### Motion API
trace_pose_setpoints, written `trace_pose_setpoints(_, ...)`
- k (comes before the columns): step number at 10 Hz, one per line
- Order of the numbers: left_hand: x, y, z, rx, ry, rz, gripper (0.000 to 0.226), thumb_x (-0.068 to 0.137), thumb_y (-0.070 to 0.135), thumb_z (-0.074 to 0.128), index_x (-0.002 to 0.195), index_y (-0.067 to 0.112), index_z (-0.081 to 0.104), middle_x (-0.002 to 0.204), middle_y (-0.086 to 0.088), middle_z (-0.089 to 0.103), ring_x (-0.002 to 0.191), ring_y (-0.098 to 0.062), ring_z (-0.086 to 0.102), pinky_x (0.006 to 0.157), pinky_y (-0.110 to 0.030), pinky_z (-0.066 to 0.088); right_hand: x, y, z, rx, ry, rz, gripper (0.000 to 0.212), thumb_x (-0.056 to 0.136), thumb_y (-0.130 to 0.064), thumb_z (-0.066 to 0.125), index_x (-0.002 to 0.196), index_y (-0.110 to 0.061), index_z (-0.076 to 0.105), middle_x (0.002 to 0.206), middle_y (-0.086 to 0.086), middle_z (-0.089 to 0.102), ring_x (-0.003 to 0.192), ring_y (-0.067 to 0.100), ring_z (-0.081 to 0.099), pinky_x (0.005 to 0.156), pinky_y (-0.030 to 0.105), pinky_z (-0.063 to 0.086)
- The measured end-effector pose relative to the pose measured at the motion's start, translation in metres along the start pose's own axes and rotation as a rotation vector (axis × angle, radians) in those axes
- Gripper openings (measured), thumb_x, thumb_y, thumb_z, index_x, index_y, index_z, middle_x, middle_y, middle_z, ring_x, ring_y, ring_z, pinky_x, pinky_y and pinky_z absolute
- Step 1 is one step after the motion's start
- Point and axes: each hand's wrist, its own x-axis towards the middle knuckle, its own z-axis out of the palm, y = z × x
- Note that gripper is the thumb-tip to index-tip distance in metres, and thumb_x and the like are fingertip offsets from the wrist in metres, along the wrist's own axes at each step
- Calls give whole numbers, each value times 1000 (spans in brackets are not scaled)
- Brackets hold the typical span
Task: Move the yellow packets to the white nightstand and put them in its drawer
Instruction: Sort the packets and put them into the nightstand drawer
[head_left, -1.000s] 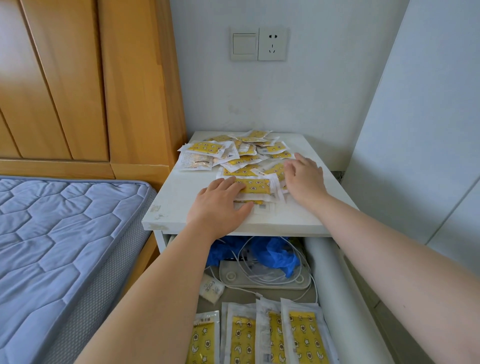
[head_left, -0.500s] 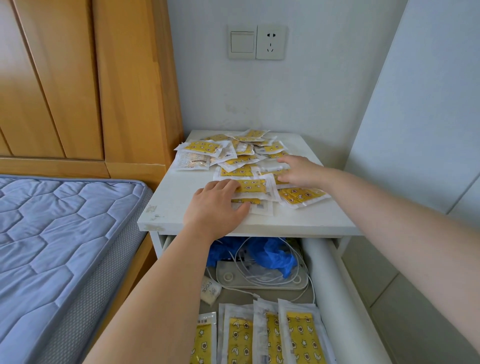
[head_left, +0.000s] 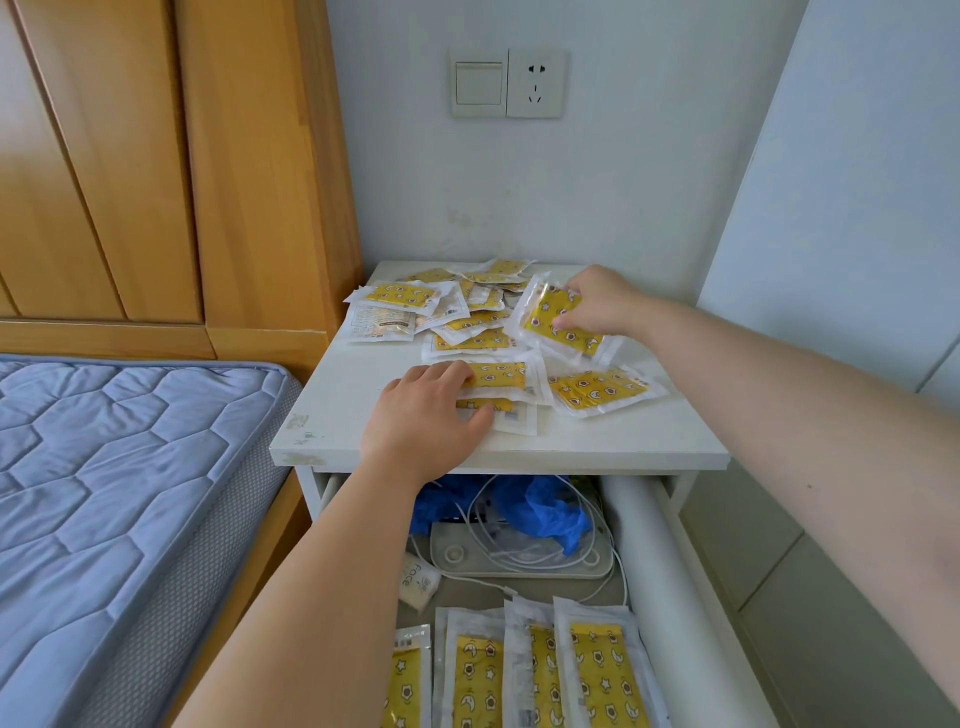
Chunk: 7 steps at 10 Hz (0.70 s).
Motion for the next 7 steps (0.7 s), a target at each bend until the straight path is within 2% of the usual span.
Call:
trace_pose_setpoints(1, 0, 0, 0, 2, -11, 0, 45, 93, 51, 41, 131, 27, 45, 135, 7, 50, 124, -16, 41, 100, -32, 33, -13, 5, -22, 255, -174, 61, 16, 82, -15, 73, 88, -8, 60, 75, -1, 59, 70, 17, 60, 56, 18, 46)
trace_pose_setpoints(2, 0, 0, 0, 8, -27, -2, 46, 93, 51, 41, 132, 27, 44, 137, 7, 49, 126, -17, 41, 101, -33, 33, -26, 8, -36, 263, -406, 63, 9, 81, -6, 71, 84, -5, 62, 70, 1, 68, 57, 12, 67, 52, 18, 53)
trace_pose_setpoints(3, 0, 0, 0, 15, -28, 1, 47, 93, 51, 40, 133, 27, 43, 137, 7, 49, 126, -17, 41, 102, -34, 33, -33, 8, -39, -61, -465, -17, 17, 80, -18, 75, 72, -20, 60, 75, -7, 63, 71, 14, 61, 68, 23, 47)
trace_pose_setpoints(4, 0, -1, 1, 14, -28, 1, 47, 93, 51, 40, 133, 27, 43, 138, 7, 48, 127, -17, 40, 102, -34, 33, -38, 8, -34, -156, -531, -19, 14, 80, -23, 74, 91, -18, 68, 90, -5, 67, 84, 14, 62, 89, 30, 47)
trace_pose_setpoints(5, 1, -2, 2, 20, -32, 5, 47, 93, 51, 40, 133, 27, 43, 138, 7, 48, 127, -17, 40, 102, -34, 33, -41, 8, -31, -192, -535, -15, 34, 80, -27, 74, 109, -12, 66, 103, -2, 69, 91, 15, 63, 96, 33, 46)
trace_pose_setpoints(6, 1, -2, 3, 23, -29, 8, 47, 93, 52, 39, 133, 27, 42, 139, 7, 48, 127, -17, 40, 102, -34, 34, -40, 11, -27, -191, -521, -10, 35, 82, -28, 72, 113, -13, 63, 108, -2, 65, 91, 16, 59, 95, 32, 46)
trace_pose_setpoints(7, 1, -2, 3, 22, -23, 4, 47, 93, 51, 40, 133, 28, 42, 139, 7, 48, 127, -17, 40, 102, -34, 33, -40, 14, -23, -230, -507, -13, 28, 83, -32, 71, 105, -18, 61, 103, -6, 60, 93, 17, 55, 86, 28, 44)
